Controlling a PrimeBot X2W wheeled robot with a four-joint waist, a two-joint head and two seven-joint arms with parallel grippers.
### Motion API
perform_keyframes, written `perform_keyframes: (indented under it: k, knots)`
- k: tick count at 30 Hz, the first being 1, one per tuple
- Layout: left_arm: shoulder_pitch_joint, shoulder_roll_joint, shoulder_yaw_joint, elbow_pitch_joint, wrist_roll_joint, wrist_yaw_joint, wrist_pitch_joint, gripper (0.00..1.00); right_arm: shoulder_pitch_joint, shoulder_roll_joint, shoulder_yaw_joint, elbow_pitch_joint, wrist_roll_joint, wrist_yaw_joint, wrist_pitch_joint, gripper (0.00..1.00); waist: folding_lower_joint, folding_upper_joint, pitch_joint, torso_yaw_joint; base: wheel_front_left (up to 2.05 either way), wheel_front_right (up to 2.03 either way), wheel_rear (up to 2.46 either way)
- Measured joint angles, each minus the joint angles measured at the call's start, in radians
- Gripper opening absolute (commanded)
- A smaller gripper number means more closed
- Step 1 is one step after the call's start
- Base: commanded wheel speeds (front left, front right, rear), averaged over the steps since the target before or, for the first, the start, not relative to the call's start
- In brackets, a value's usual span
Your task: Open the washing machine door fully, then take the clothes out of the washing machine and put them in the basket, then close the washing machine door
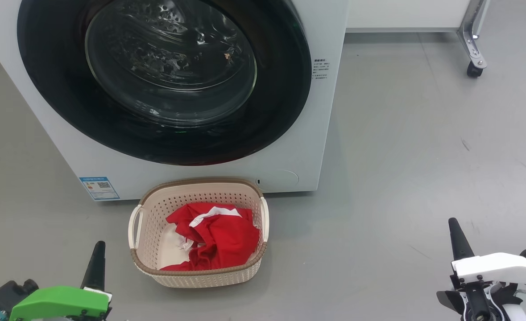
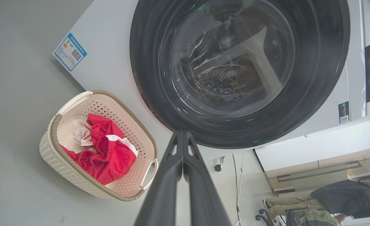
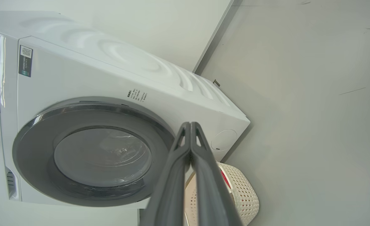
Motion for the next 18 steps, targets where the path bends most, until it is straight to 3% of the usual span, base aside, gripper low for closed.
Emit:
perform_keyframes:
  k: [18]
  knots:
    - [-0.033, 0.0, 0.041, 0.035, -0.215, -0.034, 0.036, 0.0, -0.026, -0.01, -0.049, 0.015, 0.228, 0.024, 0.045, 0.0, 0.0, 0.0, -0.011, 0.003, 0.0, 0.0, 0.0]
